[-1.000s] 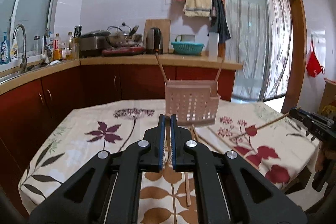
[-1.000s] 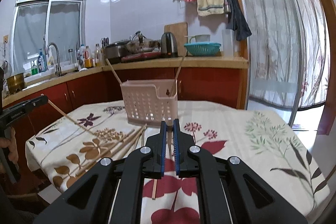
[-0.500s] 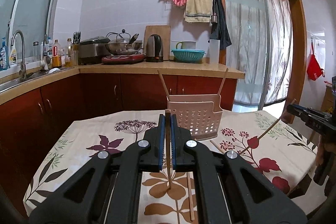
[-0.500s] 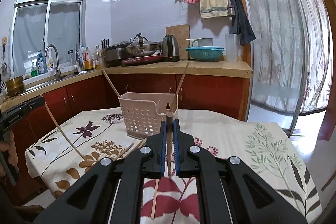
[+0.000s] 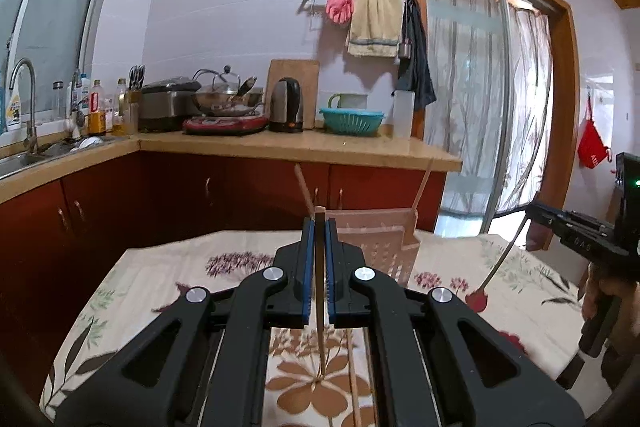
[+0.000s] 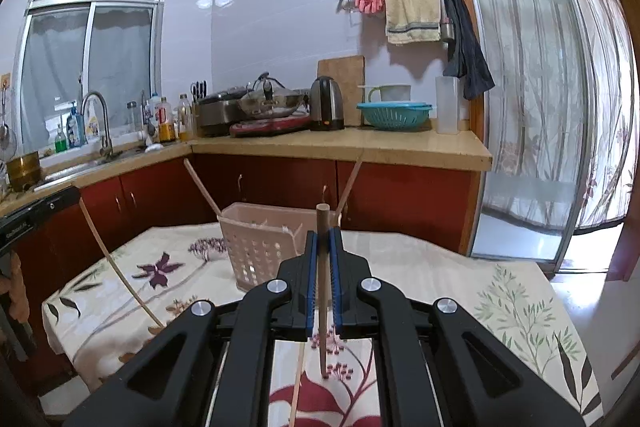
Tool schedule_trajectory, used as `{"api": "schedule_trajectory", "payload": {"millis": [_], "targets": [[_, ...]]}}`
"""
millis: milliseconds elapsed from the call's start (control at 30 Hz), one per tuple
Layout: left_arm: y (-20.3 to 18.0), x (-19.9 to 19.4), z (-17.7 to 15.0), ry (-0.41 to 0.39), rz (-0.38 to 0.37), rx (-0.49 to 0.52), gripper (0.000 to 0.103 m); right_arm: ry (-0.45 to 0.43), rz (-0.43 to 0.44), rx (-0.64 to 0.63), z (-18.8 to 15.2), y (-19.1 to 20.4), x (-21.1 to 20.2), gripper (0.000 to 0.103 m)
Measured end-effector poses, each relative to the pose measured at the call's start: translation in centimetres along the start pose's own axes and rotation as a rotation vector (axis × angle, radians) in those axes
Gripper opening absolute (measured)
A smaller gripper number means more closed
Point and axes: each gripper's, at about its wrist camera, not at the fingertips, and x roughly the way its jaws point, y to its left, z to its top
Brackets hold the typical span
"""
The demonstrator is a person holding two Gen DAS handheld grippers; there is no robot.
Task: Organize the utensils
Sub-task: 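Lift both chopsticks upright and carry them above the beige holder, then lower both chopsticks into the holder and open both grippers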
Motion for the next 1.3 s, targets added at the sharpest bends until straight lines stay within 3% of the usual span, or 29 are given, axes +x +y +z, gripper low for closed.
{"api": "schedule_trajectory", "payload": {"millis": [400,567,767,1067,1233,1300], "targets": [[-1.7,2.9,7.0,-0.158,-0.059,0.031,0.006,-0.159,0.059,0.013,6.7,-0.7,1.4,0.007],[-2.5,5.4,9.8,-0.234,-0.042,0.052,0.006,-0.195,0.071,0.022,8.7,-1.2,3.8,0.007],[-3.4,9.2,10.8,-0.272,0.004,0.078,0.006,-0.213,0.079,0.025,9.7,-1.7,6.9,0.007],[-3.0,15.9,8.7,-0.213,0.019,0.046,0.006,-0.149,0.100,0.038,7.6,-1.8,11.4,0.007],[-2.5,18.7,5.9,-0.116,0.023,0.030,0.006,-0.062,0.122,0.044,5.1,-1.7,13.9,0.007],[-2.3,19.4,4.8,-0.078,0.028,0.031,0.015,-0.035,0.117,0.044,4.3,-1.7,14.6,0.008]]}}
